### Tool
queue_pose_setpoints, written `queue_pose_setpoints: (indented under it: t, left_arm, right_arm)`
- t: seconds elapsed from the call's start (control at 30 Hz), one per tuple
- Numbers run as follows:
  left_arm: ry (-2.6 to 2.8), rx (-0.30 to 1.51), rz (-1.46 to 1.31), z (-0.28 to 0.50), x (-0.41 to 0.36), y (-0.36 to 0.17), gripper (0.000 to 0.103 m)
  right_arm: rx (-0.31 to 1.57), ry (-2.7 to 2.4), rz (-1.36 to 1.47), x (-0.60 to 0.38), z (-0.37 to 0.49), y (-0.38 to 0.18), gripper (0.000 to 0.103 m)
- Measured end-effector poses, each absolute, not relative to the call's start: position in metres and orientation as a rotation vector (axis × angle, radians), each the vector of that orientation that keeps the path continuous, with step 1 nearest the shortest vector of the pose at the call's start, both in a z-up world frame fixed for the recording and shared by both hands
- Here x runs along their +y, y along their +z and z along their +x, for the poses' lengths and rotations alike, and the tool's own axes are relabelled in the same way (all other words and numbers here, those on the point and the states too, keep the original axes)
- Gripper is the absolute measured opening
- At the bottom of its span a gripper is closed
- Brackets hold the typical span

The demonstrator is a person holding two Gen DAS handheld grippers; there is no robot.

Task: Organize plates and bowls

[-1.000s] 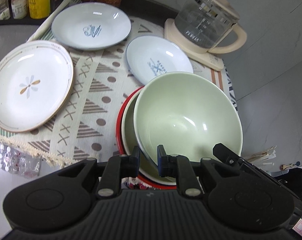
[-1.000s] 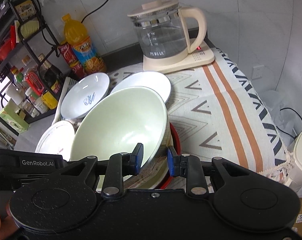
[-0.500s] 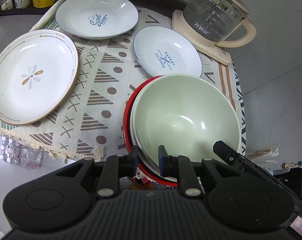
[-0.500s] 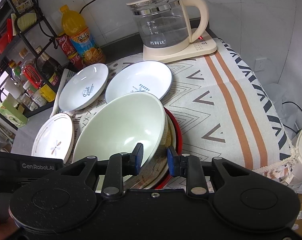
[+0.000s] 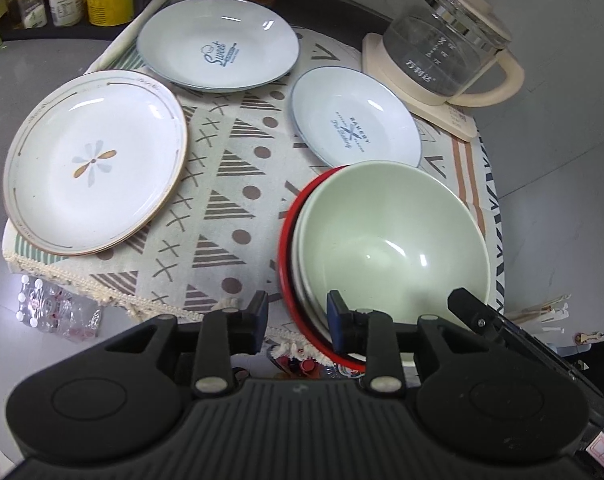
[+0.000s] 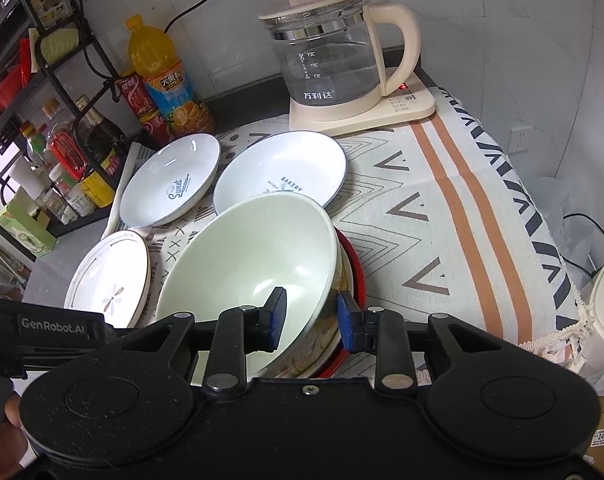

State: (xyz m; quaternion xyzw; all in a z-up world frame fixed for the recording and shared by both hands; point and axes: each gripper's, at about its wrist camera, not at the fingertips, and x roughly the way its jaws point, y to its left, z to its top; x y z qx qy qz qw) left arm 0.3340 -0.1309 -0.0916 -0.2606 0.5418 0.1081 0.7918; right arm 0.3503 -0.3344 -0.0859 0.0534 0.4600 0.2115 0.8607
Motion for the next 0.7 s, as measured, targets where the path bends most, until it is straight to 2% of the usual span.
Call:
queue_pose_setpoints:
  t: [0.23, 0.33, 0.5, 0.57, 0.7]
  left_arm:
    - [0.247, 1.163, -0.537, 0.337, -0.129, -0.089, 0.044]
    - [0.249, 1.162, -0.521, 0.341, -0.126, -0.091, 0.047]
    - [0.234, 1.165, -0.524, 0.344, -0.120, -0.093, 0.051]
    - [0.236, 1.160, -0.520, 0.345, -0.116, -0.092, 0.058]
    - [0.234, 1.148, -0.521, 0.343, -0.102, -0.088, 0.066]
  right_arm:
    - [0.976, 0.431, 0.128, -0.338, 0.348, -0.089, 0.029]
    - [0.970, 0.418, 0.130, -0.340, 0.349, -0.089, 0.030]
    - [0.982, 0.383, 0.136, -0.345, 0.350, -0.090, 0.041]
    - [0.980, 0.376, 0.133, -0.344, 0.351, -0.089, 0.045]
    - [0.964, 0.370, 0.139, -0.337, 0.351, -0.082, 0.050]
